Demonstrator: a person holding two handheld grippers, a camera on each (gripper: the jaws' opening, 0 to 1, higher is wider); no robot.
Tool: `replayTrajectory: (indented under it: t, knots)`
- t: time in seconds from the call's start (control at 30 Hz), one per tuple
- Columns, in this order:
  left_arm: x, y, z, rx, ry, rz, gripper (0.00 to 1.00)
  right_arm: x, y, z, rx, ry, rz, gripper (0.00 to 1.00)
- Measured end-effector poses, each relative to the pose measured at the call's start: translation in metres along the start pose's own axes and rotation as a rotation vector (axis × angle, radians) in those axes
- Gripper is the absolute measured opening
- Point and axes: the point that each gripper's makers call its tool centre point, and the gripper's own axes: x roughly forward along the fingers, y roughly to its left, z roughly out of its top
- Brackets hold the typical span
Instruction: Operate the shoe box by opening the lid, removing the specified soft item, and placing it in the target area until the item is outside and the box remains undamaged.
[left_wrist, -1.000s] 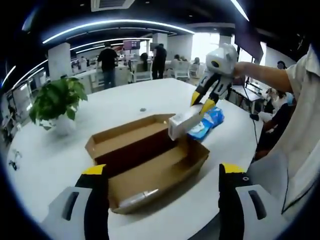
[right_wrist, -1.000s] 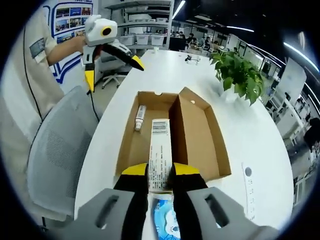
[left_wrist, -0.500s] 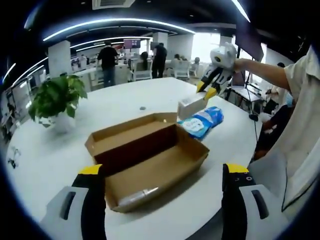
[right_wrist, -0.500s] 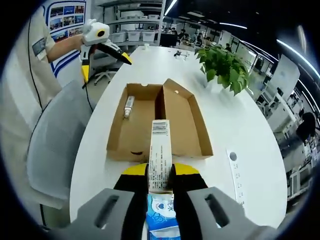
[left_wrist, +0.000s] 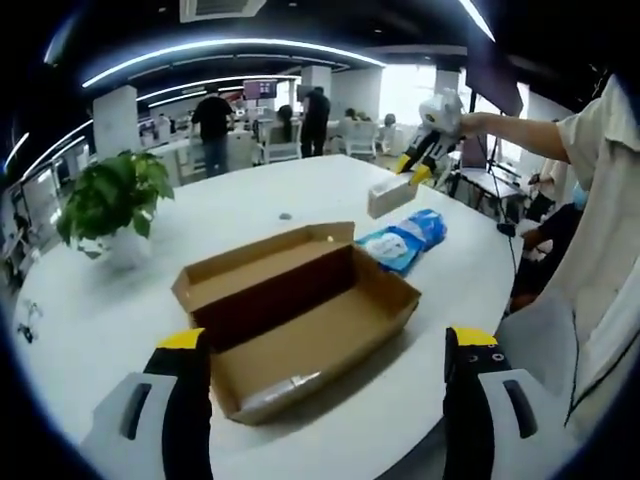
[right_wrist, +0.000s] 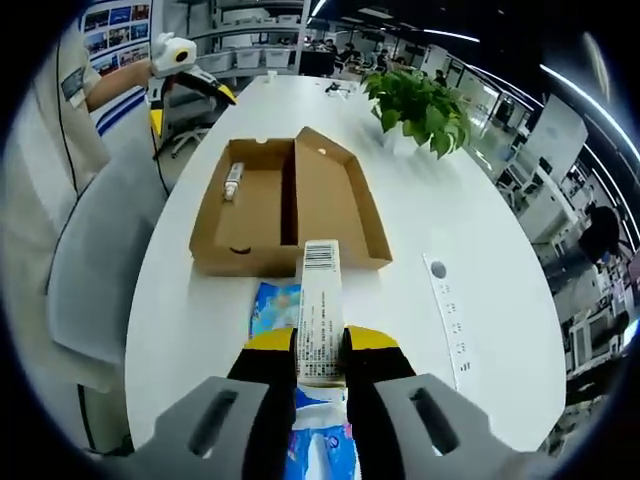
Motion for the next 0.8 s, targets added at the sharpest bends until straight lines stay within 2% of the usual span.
replayTrajectory:
  t: [0.17, 0.43, 0.8]
  knots:
    - [-0.002, 0.003, 0.000, 0.005, -0.010, 0.002, 0.97, -0.005, -0.011, -0.022, 0.003, 0.041, -0.012, 0.15]
    - [-0.001, 0.006, -0.006, 0.004, 0.014, 0.005, 0.97, -0.010, -0.029, -0.052, 0.010, 0.089, -0.029, 0.15]
    - [0.002, 0.010, -0.012, 0.004, 0.031, 0.007, 0.96, -0.004, -0.046, -0.089, 0.019, 0.156, -0.037, 0.15]
